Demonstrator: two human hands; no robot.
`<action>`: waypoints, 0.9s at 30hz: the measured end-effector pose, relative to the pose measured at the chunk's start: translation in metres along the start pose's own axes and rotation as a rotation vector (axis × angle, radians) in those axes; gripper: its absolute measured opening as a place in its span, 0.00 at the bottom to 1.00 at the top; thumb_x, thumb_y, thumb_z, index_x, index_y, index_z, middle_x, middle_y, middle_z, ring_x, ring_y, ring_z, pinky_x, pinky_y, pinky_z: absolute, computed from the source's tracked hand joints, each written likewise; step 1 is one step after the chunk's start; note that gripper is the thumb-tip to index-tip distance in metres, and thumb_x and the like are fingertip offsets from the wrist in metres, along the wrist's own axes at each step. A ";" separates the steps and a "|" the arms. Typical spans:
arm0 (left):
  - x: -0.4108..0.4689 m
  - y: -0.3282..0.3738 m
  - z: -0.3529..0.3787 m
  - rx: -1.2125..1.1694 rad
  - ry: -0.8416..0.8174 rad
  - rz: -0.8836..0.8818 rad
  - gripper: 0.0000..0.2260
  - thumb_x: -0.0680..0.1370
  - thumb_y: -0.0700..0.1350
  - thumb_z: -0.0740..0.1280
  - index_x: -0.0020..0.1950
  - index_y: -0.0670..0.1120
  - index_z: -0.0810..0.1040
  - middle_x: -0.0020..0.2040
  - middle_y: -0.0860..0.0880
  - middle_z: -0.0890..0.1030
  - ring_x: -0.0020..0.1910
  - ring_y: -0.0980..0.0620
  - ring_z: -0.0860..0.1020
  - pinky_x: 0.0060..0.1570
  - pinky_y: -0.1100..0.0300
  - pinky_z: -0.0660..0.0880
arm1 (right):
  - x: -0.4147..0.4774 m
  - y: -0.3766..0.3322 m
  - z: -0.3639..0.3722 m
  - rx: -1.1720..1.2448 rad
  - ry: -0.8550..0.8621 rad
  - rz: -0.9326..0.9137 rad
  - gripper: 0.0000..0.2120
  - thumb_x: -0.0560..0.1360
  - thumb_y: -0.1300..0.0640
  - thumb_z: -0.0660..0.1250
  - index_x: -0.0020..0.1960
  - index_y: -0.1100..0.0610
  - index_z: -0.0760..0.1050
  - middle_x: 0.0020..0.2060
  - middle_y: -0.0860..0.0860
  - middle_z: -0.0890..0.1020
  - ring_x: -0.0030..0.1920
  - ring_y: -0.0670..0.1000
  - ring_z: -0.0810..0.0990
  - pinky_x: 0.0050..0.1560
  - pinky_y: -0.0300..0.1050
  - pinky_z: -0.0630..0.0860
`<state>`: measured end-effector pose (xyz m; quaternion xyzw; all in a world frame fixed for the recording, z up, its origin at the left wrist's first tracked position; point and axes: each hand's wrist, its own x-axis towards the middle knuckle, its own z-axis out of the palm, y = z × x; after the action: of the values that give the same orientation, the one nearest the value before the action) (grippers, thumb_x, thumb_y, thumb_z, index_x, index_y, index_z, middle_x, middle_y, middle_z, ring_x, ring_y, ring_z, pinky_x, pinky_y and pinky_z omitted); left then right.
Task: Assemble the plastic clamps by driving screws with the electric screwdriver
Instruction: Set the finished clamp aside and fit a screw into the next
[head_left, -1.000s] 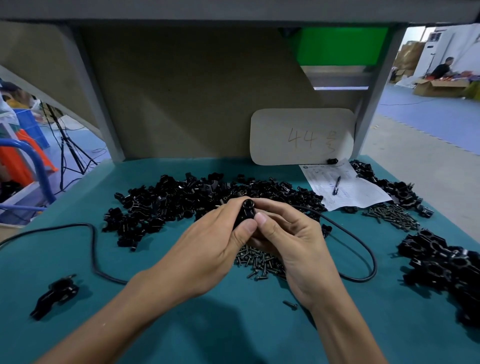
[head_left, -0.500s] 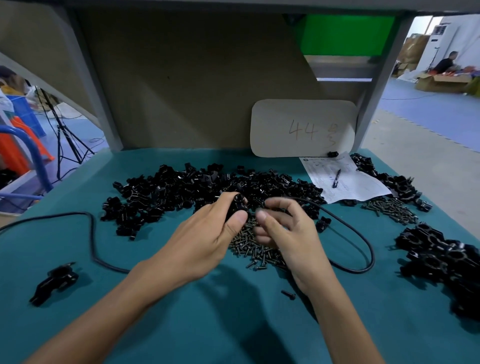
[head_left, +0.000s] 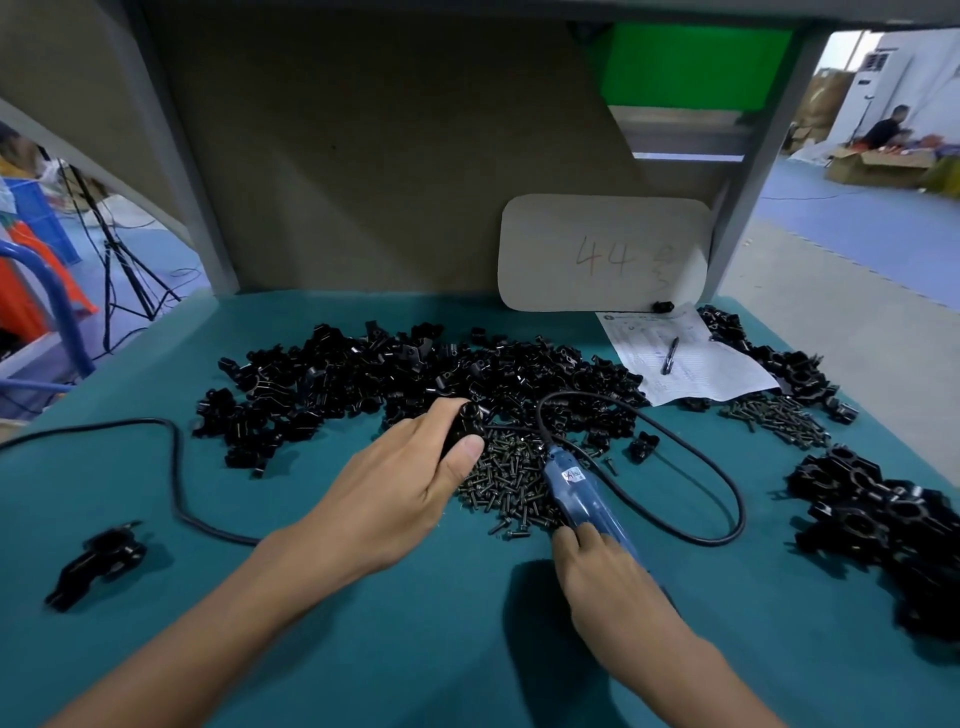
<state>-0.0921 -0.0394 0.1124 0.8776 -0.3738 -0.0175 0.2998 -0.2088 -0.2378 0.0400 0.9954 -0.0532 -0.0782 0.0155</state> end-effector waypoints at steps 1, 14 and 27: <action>0.000 0.001 0.001 0.006 0.005 0.005 0.23 0.80 0.68 0.45 0.72 0.61 0.59 0.45 0.59 0.72 0.53 0.67 0.69 0.43 0.64 0.66 | -0.001 0.000 0.000 0.011 0.010 -0.014 0.21 0.73 0.73 0.60 0.61 0.56 0.65 0.58 0.56 0.70 0.50 0.55 0.71 0.45 0.47 0.64; 0.000 0.004 0.004 0.068 0.021 0.052 0.23 0.80 0.68 0.44 0.71 0.61 0.59 0.45 0.64 0.71 0.51 0.62 0.70 0.42 0.63 0.65 | 0.003 -0.009 -0.078 1.631 0.412 -0.157 0.09 0.76 0.49 0.70 0.49 0.53 0.85 0.36 0.49 0.82 0.38 0.48 0.80 0.42 0.40 0.79; -0.003 0.004 0.000 0.098 0.047 0.099 0.19 0.80 0.68 0.43 0.66 0.63 0.60 0.46 0.63 0.72 0.51 0.63 0.70 0.40 0.64 0.65 | 0.010 -0.018 -0.092 1.607 0.431 -0.231 0.05 0.78 0.59 0.73 0.48 0.51 0.86 0.40 0.51 0.86 0.40 0.49 0.84 0.44 0.40 0.80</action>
<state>-0.0974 -0.0396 0.1139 0.8717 -0.4100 0.0362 0.2658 -0.1823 -0.2186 0.1281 0.6958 0.0135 0.1743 -0.6966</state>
